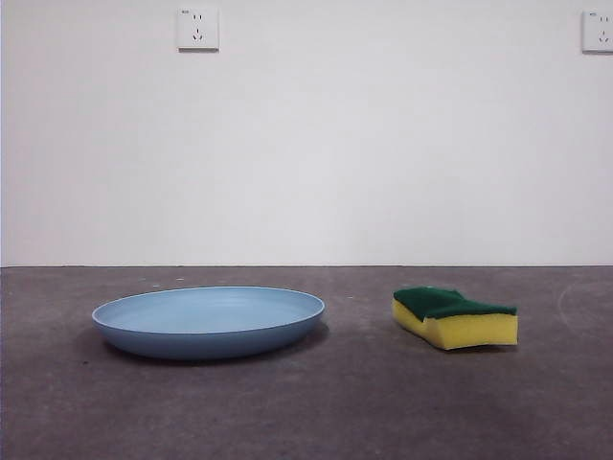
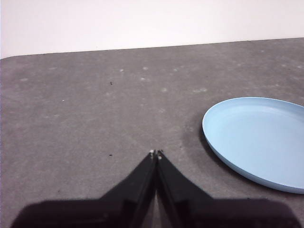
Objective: Pick up the plate,pick up the cloth,clean the plate with the cloth
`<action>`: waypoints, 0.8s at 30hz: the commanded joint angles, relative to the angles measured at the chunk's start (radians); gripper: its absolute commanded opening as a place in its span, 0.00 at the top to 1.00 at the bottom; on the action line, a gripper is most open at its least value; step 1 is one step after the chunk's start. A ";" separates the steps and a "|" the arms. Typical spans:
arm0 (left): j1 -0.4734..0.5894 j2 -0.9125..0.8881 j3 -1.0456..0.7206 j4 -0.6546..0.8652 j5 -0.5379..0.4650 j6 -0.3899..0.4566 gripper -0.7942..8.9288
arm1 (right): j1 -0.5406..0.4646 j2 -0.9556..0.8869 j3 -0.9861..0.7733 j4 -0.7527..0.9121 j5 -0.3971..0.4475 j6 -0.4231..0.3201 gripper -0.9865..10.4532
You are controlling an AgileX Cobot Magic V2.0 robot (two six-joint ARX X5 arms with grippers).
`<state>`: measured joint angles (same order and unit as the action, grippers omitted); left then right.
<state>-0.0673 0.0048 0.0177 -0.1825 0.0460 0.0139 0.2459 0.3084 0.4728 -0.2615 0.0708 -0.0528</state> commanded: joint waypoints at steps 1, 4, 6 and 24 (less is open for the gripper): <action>0.004 -0.003 -0.014 0.002 0.001 -0.010 0.92 | -0.043 -0.080 -0.109 0.055 -0.084 -0.005 0.91; 0.004 -0.003 -0.014 0.002 0.001 -0.010 0.92 | -0.073 -0.150 -0.193 0.077 -0.126 0.020 0.91; 0.004 -0.003 -0.014 0.002 0.001 -0.010 0.92 | -0.090 -0.200 -0.250 0.079 -0.130 0.055 0.91; 0.004 -0.003 -0.014 0.002 0.001 -0.010 0.92 | -0.107 -0.307 -0.458 0.082 -0.133 0.146 0.91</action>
<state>-0.0673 0.0048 0.0177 -0.1822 0.0463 0.0139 0.1371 0.0044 0.0299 -0.1856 -0.0605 0.0772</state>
